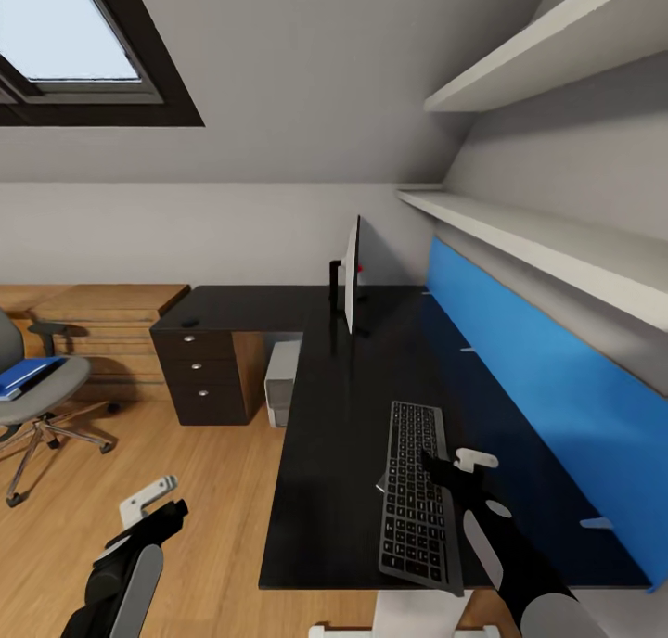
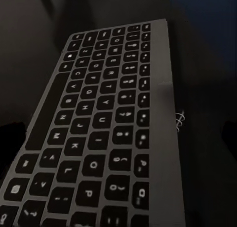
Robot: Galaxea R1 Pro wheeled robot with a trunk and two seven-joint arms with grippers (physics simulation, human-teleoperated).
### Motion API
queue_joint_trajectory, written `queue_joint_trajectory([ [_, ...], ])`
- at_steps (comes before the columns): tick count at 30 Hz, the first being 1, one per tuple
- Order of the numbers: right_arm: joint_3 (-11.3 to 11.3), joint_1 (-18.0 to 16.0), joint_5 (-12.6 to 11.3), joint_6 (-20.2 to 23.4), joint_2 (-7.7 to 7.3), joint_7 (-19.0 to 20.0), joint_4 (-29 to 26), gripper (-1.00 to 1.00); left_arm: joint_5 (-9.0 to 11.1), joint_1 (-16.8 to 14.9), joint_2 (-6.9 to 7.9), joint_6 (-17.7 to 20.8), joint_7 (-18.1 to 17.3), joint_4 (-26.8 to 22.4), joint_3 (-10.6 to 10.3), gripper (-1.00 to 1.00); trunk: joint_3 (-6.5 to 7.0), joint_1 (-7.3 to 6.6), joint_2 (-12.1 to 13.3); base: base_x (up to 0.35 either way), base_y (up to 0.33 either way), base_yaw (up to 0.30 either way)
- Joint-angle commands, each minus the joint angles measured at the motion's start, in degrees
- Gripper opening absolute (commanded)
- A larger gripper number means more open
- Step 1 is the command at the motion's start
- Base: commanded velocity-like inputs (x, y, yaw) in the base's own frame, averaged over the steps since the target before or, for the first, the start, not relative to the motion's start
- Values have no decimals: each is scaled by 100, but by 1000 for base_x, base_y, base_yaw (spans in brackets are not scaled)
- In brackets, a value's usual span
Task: In the bedroom, organize the workspace by keeping the computer under the desk, ensuring the monitor is on the desk, placing the keyboard on the desk next to the monitor, placing the mouse on the desk next to the keyboard, moving the folder from the swivel chair onto the desk next to the mouse, stacking the notebook on top of the folder with the pen on top of the notebook, and positioning the swivel chair next to the desk.
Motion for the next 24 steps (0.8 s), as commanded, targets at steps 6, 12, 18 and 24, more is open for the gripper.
queue_joint_trajectory([
  [6, 4, -3, -55, 6, -1, -140, 9, 100, 34, -4, 30, -97, 64, 101, -66, 100, -115, 133, -247, 0, 0, 0],
  [12, 8, -3, -50, 7, -1, -221, 15, 100, 29, -4, 21, -129, 73, 139, -92, 100, -223, 265, -488, 0, 0, 0],
  [18, 11, -3, -49, 11, -1, -238, 18, 100, 27, -4, 11, -136, 65, 147, -104, 100, -331, 396, -728, 0, 0, 0],
  [24, 11, -3, -49, 20, -1, -242, 23, 100, 27, -4, 8, -136, 61, 149, -108, 100, -438, 528, -969, 0, 0, 0],
])
